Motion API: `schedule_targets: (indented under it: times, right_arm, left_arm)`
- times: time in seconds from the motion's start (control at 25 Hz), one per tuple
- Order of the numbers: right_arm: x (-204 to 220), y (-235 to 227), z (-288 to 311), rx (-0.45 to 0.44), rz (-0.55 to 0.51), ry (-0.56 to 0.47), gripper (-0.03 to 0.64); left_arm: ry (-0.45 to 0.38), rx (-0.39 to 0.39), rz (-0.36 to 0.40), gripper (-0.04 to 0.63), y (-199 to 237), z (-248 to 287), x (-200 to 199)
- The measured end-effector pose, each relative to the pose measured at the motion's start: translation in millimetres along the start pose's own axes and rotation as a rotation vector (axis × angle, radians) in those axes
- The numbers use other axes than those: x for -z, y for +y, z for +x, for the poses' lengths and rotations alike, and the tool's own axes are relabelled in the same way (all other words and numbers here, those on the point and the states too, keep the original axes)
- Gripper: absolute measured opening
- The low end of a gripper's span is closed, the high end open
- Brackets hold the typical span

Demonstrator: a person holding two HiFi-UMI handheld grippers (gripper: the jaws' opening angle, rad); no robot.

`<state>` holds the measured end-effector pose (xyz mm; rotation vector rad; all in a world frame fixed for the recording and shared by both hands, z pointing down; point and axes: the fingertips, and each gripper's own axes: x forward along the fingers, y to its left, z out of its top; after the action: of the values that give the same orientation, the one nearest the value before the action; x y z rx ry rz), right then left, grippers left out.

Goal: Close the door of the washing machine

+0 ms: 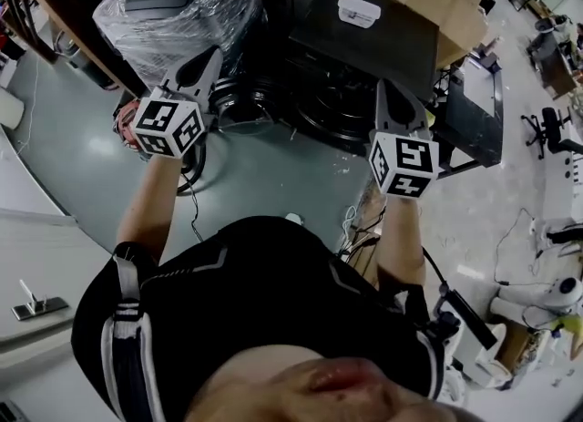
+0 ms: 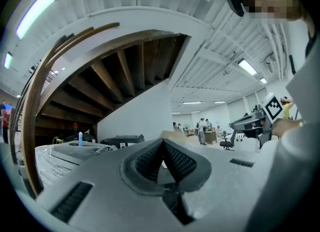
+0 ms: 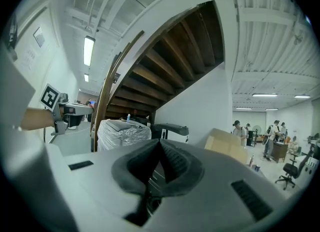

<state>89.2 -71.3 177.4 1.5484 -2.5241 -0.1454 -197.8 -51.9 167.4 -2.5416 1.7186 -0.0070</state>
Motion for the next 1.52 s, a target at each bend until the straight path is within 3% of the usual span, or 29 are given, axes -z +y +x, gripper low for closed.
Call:
schedule_targets:
  times: [0.2,0.4,0.6,0.72,0.92,1.16,1.4,1.52]
  right_arm:
    - [11,-26,28,0.020,0.013,0.032,0.005]
    - [16,-26,65,0.053,0.011,0.048,0.005]
    - [20,-18,103,0.131,0.023,0.087,0.005]
    - [15,-1,129,0.153,0.024,0.100,0.005]
    - [20,25,167,0.185,0.080,0.108,0.005]
    - [35,64,205,0.187,0.060,0.160,0.005]
    - [66,94,221,0.219,0.099,0.222,0.005]
    - [88,117,231,0.206,0.137,0.265,0.005]
  left_arm:
    - [0.043,0.015,-0.012,0.003,16,37,14]
    - [0.169,0.086,-0.002,0.003,49,78,51]
    - [0.170,0.190,0.009,0.004,85,111,76]
    - [0.195,0.259,0.052,0.003,111,126,90]
    - [0.207,0.304,0.103,0.005,157,147,115]
    - [0.264,0.369,0.119,0.005,197,160,152]
    - [0.408,0.469,0.109,0.005,219,161,215]
    - [0.481,0.522,0.143,0.005,221,155,250]
